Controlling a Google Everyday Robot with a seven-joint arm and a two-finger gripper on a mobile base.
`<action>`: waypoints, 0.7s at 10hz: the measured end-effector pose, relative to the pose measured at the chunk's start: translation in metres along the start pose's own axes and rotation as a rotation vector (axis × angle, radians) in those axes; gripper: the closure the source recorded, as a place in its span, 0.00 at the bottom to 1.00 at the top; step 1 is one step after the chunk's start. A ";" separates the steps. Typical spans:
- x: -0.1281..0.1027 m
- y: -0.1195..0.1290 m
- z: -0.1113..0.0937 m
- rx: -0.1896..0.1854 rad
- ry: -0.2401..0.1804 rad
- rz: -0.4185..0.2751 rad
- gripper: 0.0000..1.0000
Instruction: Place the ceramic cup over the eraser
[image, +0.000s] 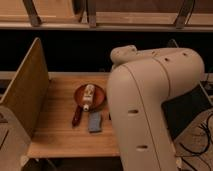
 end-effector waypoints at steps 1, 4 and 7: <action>-0.001 0.004 -0.030 0.002 -0.039 -0.025 1.00; 0.012 0.016 -0.101 -0.011 -0.109 -0.077 1.00; 0.050 0.042 -0.140 -0.074 -0.084 -0.099 1.00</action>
